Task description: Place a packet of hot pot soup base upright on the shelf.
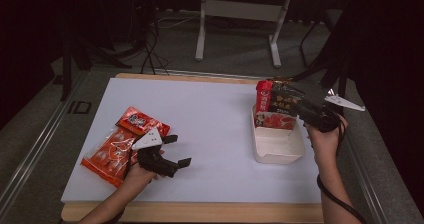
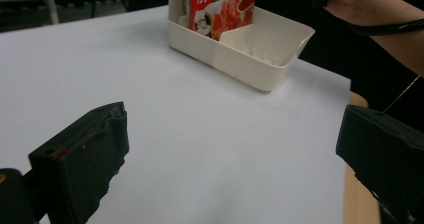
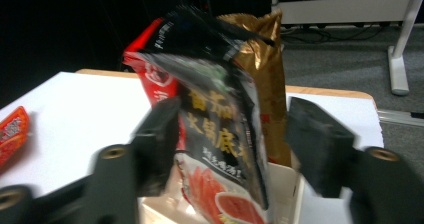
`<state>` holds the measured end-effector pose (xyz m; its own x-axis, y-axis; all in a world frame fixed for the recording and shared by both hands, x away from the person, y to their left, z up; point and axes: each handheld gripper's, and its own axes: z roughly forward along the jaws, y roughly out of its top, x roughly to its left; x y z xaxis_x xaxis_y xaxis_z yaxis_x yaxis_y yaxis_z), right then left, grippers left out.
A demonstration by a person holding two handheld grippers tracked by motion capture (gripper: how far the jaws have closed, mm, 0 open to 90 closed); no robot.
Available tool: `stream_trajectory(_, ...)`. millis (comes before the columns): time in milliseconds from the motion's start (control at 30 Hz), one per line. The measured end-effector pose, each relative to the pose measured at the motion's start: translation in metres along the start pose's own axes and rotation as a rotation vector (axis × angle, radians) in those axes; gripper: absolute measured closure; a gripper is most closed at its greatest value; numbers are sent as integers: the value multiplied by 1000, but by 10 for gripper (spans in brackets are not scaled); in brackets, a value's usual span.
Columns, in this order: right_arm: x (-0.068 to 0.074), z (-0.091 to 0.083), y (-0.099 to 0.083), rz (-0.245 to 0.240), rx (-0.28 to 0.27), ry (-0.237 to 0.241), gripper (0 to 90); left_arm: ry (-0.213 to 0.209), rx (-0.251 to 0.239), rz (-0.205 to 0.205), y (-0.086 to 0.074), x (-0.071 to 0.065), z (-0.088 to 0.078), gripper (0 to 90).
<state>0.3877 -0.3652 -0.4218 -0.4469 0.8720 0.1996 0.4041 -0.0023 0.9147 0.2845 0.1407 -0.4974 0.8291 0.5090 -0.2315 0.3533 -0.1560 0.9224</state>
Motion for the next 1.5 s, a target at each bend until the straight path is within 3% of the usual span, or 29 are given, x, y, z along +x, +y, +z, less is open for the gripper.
stream_trajectory(100, 7, -11, 3, -5, -18, 11, 280, -35, 22, -26, 5, 3, -4, 7)
stream_trajectory(267, 22, -28, 2, -18, -41, 57, 191, -32, 46, 5, 12, 7, -13, 7)
stream_trajectory(333, 30, -34, 1, -39, -49, 103, 143, -35, 44, 4, 14, 9, -18, 7)
stream_trajectory(500, 52, -43, -8, -56, -54, 164, 139, 6, 50, 18, 19, 15, -34, 44)
stream_trajectory(733, 77, -49, -16, -74, -68, 251, 148, 53, 49, 45, 24, 26, -67, 222)
stream_trajectory(833, 89, -51, -18, -95, -71, 279, 149, 90, 61, 48, 23, 33, -83, 326)
stream_trajectory(1033, 104, -51, -22, -115, -69, 322, 151, 188, 96, 7, 16, 49, -113, 536)
stream_trajectory(1167, 109, -50, -25, -113, -62, 340, 153, 275, 135, -2, 6, 60, -131, 668)
stream_trajectory(1300, 116, -48, -30, -131, -46, 359, 154, 324, 157, -37, -3, 72, -151, 802)
stream_trajectory(1433, 119, -48, -34, -138, -53, 380, 154, 370, 209, -51, -14, 80, -162, 879)
stream_trajectory(1500, 120, -49, -35, -147, -57, 378, 153, 373, 239, -58, -20, 85, -166, 894)
